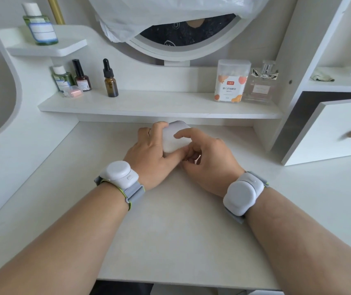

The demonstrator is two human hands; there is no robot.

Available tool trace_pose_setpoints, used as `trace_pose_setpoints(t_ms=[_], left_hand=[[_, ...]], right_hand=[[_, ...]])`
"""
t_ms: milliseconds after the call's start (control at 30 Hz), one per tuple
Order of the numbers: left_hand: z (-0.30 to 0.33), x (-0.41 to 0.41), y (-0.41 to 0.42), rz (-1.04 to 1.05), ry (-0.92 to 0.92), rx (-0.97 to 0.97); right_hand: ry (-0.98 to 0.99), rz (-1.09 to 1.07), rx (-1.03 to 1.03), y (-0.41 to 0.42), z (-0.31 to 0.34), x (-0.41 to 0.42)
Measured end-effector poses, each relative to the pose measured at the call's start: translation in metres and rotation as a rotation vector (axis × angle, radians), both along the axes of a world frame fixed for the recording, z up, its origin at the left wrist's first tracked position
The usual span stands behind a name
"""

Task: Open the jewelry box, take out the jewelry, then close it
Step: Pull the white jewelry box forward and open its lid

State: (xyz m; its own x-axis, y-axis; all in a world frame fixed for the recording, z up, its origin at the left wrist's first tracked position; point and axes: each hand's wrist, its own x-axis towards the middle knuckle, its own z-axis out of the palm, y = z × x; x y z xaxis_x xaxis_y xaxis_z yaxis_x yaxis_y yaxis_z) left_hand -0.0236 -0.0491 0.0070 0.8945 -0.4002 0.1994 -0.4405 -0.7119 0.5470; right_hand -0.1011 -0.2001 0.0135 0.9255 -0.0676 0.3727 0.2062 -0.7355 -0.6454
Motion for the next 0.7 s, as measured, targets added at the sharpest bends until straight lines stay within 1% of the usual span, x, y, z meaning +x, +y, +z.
trace_pose_setpoints(t_ms=[133, 200, 233, 300, 400, 433, 500, 600, 700], left_hand=[[-0.002, 0.003, 0.006, -0.063, 0.020, -0.040], [-0.004, 0.004, 0.008, -0.091, 0.000, -0.056], [-0.005, 0.004, 0.008, -0.092, -0.013, -0.061], [-0.006, 0.004, 0.007, -0.080, -0.043, -0.069], [-0.008, 0.005, 0.006, -0.067, -0.082, -0.062], [-0.008, 0.006, 0.007, -0.070, -0.098, -0.059], [-0.009, 0.006, 0.009, -0.091, -0.130, -0.068], [-0.008, 0.007, 0.010, -0.153, -0.145, -0.130], [-0.008, 0.008, 0.011, -0.211, -0.152, -0.199]], right_hand=[[0.115, 0.058, 0.241, -0.004, 0.006, -0.001], [0.128, 0.085, 0.395, -0.009, 0.009, 0.000], [0.116, 0.068, 0.433, -0.011, 0.009, 0.000], [0.056, -0.008, 0.406, -0.013, 0.007, 0.001], [-0.118, -0.209, 0.344, -0.018, 0.005, 0.006], [-0.147, -0.254, 0.315, -0.020, 0.004, 0.007], [-0.088, -0.256, 0.207, -0.022, 0.005, 0.010], [0.077, -0.139, 0.062, -0.020, 0.004, 0.009], [0.163, -0.102, -0.006, -0.022, 0.006, 0.008]])
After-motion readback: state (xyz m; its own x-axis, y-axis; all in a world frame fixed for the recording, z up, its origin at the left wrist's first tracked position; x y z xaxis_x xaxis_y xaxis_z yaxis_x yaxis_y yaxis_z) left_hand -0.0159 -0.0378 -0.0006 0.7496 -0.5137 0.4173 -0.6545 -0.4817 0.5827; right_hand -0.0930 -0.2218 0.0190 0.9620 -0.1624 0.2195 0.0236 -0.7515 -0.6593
